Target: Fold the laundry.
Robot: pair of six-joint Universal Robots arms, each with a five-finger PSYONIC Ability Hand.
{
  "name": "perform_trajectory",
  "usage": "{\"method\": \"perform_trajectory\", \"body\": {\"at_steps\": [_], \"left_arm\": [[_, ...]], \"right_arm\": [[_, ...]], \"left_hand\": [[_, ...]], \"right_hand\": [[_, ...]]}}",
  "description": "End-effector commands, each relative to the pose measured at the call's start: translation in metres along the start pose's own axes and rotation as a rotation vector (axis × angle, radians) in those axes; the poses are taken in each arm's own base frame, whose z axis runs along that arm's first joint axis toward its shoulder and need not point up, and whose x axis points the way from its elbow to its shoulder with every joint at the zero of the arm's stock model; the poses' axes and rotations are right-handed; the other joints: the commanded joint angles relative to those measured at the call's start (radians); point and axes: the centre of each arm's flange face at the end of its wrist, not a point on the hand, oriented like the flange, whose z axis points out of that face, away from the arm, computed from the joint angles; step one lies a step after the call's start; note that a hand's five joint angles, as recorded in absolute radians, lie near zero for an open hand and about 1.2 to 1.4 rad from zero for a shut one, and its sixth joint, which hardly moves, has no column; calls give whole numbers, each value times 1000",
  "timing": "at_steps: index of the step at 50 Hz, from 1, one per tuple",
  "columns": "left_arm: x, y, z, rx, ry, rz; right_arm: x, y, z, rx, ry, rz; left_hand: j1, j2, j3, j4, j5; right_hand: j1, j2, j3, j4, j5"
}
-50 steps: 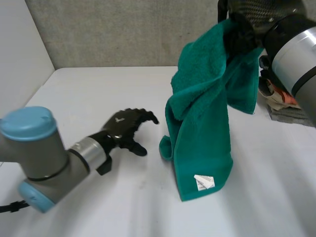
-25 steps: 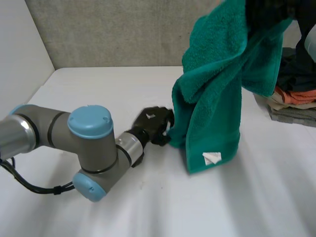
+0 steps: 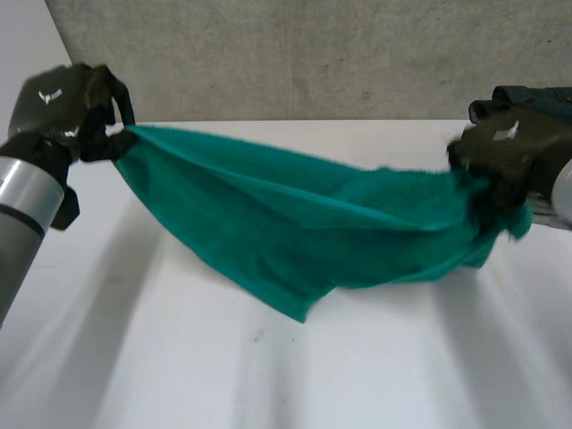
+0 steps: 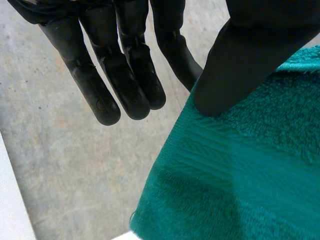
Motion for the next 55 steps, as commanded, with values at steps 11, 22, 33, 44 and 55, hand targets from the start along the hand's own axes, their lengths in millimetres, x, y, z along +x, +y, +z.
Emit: {"method": "perform_trajectory", "body": {"at_steps": [11, 22, 33, 44, 55], "left_arm": [[27, 97, 63, -148, 118, 364], [12, -65, 138, 582, -168, 274], [13, -36, 118, 445, -143, 286], [21, 114, 67, -31, -55, 360], [19, 162, 14, -251, 19, 523]], "right_arm": [[-10, 28, 109, -18, 138, -90], [69, -86, 111, 755, 671, -2], [39, -76, 127, 722, 517, -15], [-39, 44, 172, 240, 186, 17], [-73, 96, 140, 18, 47, 26]], "left_hand": [[229, 201, 207, 199, 243], [229, 201, 207, 199, 243], [229, 201, 207, 199, 243], [229, 201, 207, 199, 243], [229, 201, 207, 199, 243]], "right_hand": [[328, 232, 202, 194, 233], [328, 232, 202, 194, 233], [328, 232, 202, 194, 233], [328, 232, 202, 194, 233], [328, 232, 202, 194, 233]]}}
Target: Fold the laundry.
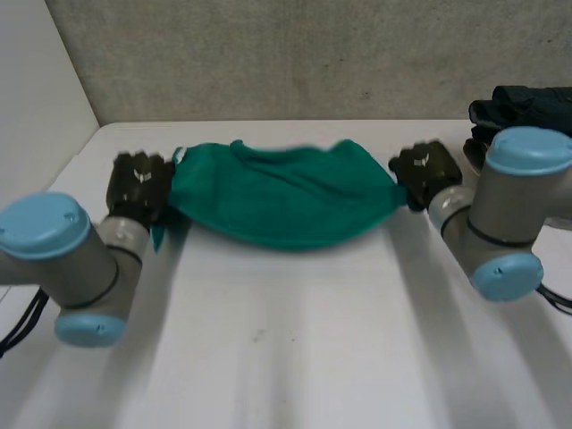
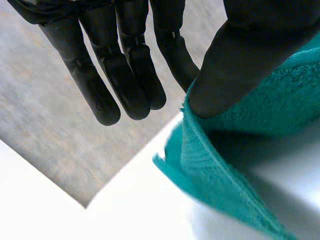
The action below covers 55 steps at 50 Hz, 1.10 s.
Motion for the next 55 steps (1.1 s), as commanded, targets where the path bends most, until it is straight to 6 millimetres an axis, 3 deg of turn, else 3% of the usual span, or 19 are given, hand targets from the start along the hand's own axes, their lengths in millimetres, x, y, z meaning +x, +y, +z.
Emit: {"method": "perform_trajectory", "body": {"at_steps": [1, 5, 9, 11, 19, 30, 41, 44, 48, 52, 55], "left_arm": [[9, 22, -24, -76, 71, 77], [15, 27, -27, -71, 140, 72], [14, 42, -25, -88, 198, 63], [11, 52, -22, -106, 211, 61], [-20, 69, -8, -167, 162, 42], [-20, 73, -5, -164, 192, 25], [-16, 80, 10, -153, 202, -29], [-17, 79, 17, -141, 192, -53], [-25, 76, 28, -120, 160, -63], [-35, 72, 27, -121, 130, -60], [-47, 51, 17, -89, 108, -40]], "right_arm": [[-15, 21, -31, -111, -74, 8], [-21, 30, -41, -143, -94, 13], [-24, 35, -45, -161, -102, 16], [-24, 35, -45, -162, -101, 18], [-20, 37, -44, -167, -92, 20], [-17, 39, -43, -170, -86, 23], [-21, 41, -43, -176, -94, 22], [-21, 41, -43, -176, -94, 22], [-19, 39, -44, -175, -87, 19], [-17, 37, -45, -184, -86, -1], [-13, 31, -54, -207, -107, -32]], "left_hand": [[229, 197, 201, 195, 243], [109, 78, 82, 76, 123], [-401, -432, -428, -435, -387], [-554, -586, -582, -588, -540], [-578, -610, -606, -612, -564], [-613, -645, -641, -647, -599], [-534, -566, -562, -568, -520], [-368, -399, -395, -401, -354], [228, 196, 200, 194, 241], [229, 197, 201, 195, 243], [229, 197, 201, 195, 243]], "right_hand": [[274, 212, 200, 194, 208], [274, 212, 200, 194, 208], [274, 212, 200, 194, 208], [274, 212, 200, 194, 208], [274, 212, 200, 194, 208], [274, 212, 200, 194, 208], [274, 212, 200, 194, 208], [274, 212, 200, 194, 208], [274, 212, 200, 194, 208], [274, 212, 200, 194, 208], [274, 212, 200, 194, 208]]}}
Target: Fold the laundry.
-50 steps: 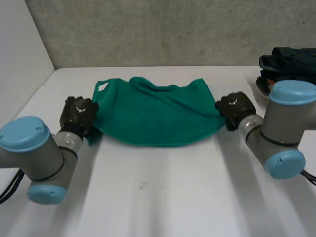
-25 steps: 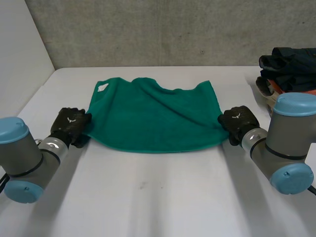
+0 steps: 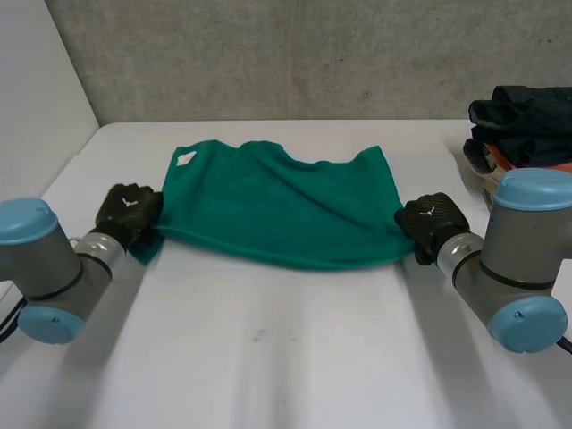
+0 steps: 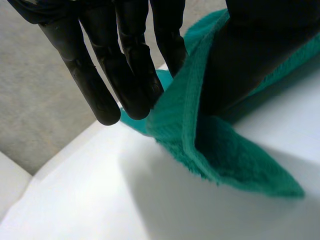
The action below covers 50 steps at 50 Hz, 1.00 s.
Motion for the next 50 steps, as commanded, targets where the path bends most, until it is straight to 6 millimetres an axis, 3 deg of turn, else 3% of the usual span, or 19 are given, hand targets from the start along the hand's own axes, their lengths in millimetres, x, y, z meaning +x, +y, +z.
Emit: {"method": "perform_trajectory", "body": {"at_steps": [1, 5, 8, 11, 14, 17, 21, 25, 29, 32, 33, 36, 37, 38, 40, 42, 44, 47, 50], "left_arm": [[-17, -29, -20, 38, -48, 24], [-10, -50, -58, 35, -33, 86], [-2, -69, -96, 3, 0, 197], [8, -72, -133, -99, 67, 315], [18, -63, -158, -229, 170, 414], [23, -57, -168, -296, 243, 455], [20, -52, -157, -288, 237, 478], [21, -37, -120, -229, 199, 500], [12, -35, -74, -99, 93, 557], [0, -55, -35, 66, -32, 613], [-9, -76, -16, 172, -107, 630], [-24, -116, 6, 344, -231, 656], [-38, -148, 18, 472, -328, 657], [-44, -162, 22, 523, -363, 644], [-56, -185, 27, 622, -432, 604], [-80, -217, 29, 744, -521, 480], [-98, -236, 26, 806, -561, 323], [-107, -236, 27, 793, -544, 187], [-106, -216, 30, 691, -488, 125]], "right_arm": [[6, -10, -17, -42, -22, -61], [10, -24, -55, -134, -101, -169], [3, -17, -91, -287, -234, -279], [1, -9, -121, -409, -348, -371], [6, -8, -126, -418, -344, -402], [10, -9, -120, -394, -302, -411], [11, -9, -112, -369, -273, -412], [5, 2, -86, -373, -255, -383], [19, -6, -47, -310, -94, -330], [43, -35, -21, -162, 94, -281], [51, -46, -16, -108, 143, -269], [83, -94, -2, 140, 341, -236], [90, -106, 0, 208, 391, -227], [103, -129, 1, 345, 486, -208], [118, -152, -4, 495, 590, -189], [138, -183, -17, 684, 724, -161], [142, -192, -22, 754, 766, -161], [140, -193, -21, 774, 748, -165], [129, -186, -12, 750, 676, -183]], "left_hand": [[223, 202, 210, 201, 238], [223, 202, 210, 201, 238], [223, 202, 210, 201, 238], [223, 202, 210, 201, 238], [223, 202, 210, 201, 238], [223, 202, 210, 201, 238], [223, 202, 210, 201, 238], [223, 202, 210, 201, 238], [223, 202, 210, 201, 238], [223, 202, 210, 201, 238], [223, 202, 210, 201, 238], [223, 202, 210, 201, 238], [223, 202, 210, 201, 238], [223, 202, 210, 201, 238], [223, 202, 210, 201, 238], [223, 202, 210, 201, 238], [223, 202, 210, 201, 238], [223, 202, 210, 201, 238], [223, 202, 210, 201, 238]], "right_hand": [[274, 211, 200, 194, 208], [274, 211, 200, 194, 208], [274, 211, 200, 194, 208], [274, 211, 200, 194, 208], [274, 211, 200, 194, 208], [274, 211, 200, 194, 208], [274, 211, 200, 194, 208], [274, 211, 200, 194, 208], [274, 211, 200, 194, 208], [274, 211, 200, 194, 208], [274, 211, 200, 194, 208], [274, 211, 200, 194, 208], [274, 211, 200, 194, 208], [274, 211, 200, 194, 208], [274, 211, 200, 194, 208], [274, 211, 200, 194, 208], [274, 211, 200, 194, 208], [274, 211, 200, 194, 208], [274, 211, 200, 194, 208]]}}
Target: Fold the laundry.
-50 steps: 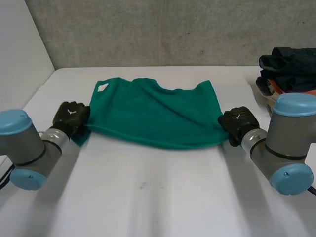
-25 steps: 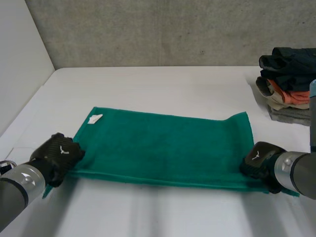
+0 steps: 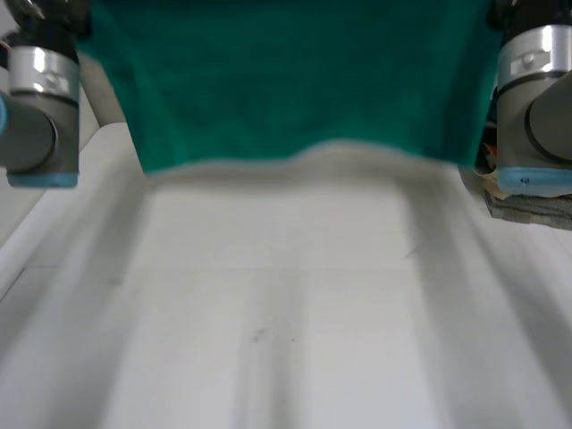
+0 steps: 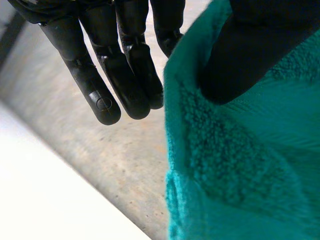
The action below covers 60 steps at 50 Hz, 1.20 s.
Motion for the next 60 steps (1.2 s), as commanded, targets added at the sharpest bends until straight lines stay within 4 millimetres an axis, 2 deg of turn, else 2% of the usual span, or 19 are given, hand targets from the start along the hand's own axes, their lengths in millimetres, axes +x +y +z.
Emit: {"method": "perform_trajectory", "body": {"at_steps": [1, 5, 7, 8, 9, 12, 13, 16, 19, 24, 27, 29, 36, 41, 43, 46, 48, 54, 60], "left_arm": [[-11, 19, -4, -161, -17, -239], [18, 38, -50, -341, 112, -266], [26, 41, -65, -382, 147, -272], [34, 45, -81, -423, 185, -277], [38, 46, -89, -442, 204, -281], [52, 51, -124, -521, 284, -297], [54, 51, -132, -540, 302, -299], [63, 54, -167, -621, 371, -300], [66, 49, -190, -660, 424, -286], [58, 37, -203, -668, 453, -277], [54, 30, -206, -670, 455, -277], [51, 28, -206, -668, 451, -278], [48, 25, -208, -670, 447, -281], [48, 26, -210, -676, 446, -282], [48, 26, -211, -679, 448, -282], [48, 26, -210, -680, 447, -282], [47, 25, -210, -679, 449, -281], [36, 9, -210, -664, 450, -258], [13, -22, -229, -726, 541, -175]], "right_arm": [[-14, -1, -3, 54, -59, 19], [-46, 10, -24, -26, -206, 34], [-62, 26, -38, -102, -283, 32], [-67, 32, -43, -133, -311, 30], [-79, 47, -56, -198, -370, 28], [-96, 68, -78, -300, -462, 23], [-105, 80, -94, -363, -517, 22], [-117, 99, -123, -482, -602, 43], [-119, 107, -138, -553, -634, 74], [-115, 110, -163, -701, -682, 164], [-110, 108, -167, -735, -687, 192], [-103, 110, -169, -761, -683, 194], [-93, 116, -175, -779, -684, 195], [-95, 116, -180, -751, -684, 203], [-94, 115, -181, -736, -678, 205], [-92, 111, -181, -704, -668, 207], [-92, 108, -183, -671, -682, 205], [-87, 109, -193, -662, -733, 124], [-51, 88, -204, -715, -838, -46]], "left_hand": [[223, 198, 203, 195, 238], [223, 198, 203, 195, 238], [223, 198, 203, 195, 238], [223, 198, 203, 195, 238], [223, 198, 203, 195, 238], [223, 198, 203, 195, 238], [223, 198, 203, 195, 238], [223, 198, 203, 195, 238], [223, 198, 203, 195, 238], [223, 198, 203, 195, 238], [223, 198, 203, 195, 238], [223, 198, 203, 195, 238], [223, 198, 203, 195, 238], [223, 198, 203, 195, 238], [223, 198, 203, 195, 238], [223, 198, 203, 195, 238], [223, 198, 203, 195, 238], [223, 198, 203, 195, 238], [223, 198, 203, 195, 238]], "right_hand": [[274, 211, 200, 194, 183], [274, 211, 200, 194, 183], [274, 211, 200, 194, 183], [274, 211, 200, 194, 183], [274, 211, 200, 194, 183], [274, 211, 200, 194, 183], [274, 211, 200, 194, 183], [274, 211, 200, 194, 183], [274, 211, 200, 194, 183], [274, 211, 200, 194, 183], [274, 211, 200, 194, 183], [73, 11, -1, -7, -18], [-247, -310, -321, -327, -338], [-300, -363, -375, -381, -391], [-274, -337, -349, -354, -365], [-17, -79, -91, -97, -107], [273, 210, 198, 192, 182], [274, 211, 200, 194, 183], [274, 211, 200, 194, 183]]}}
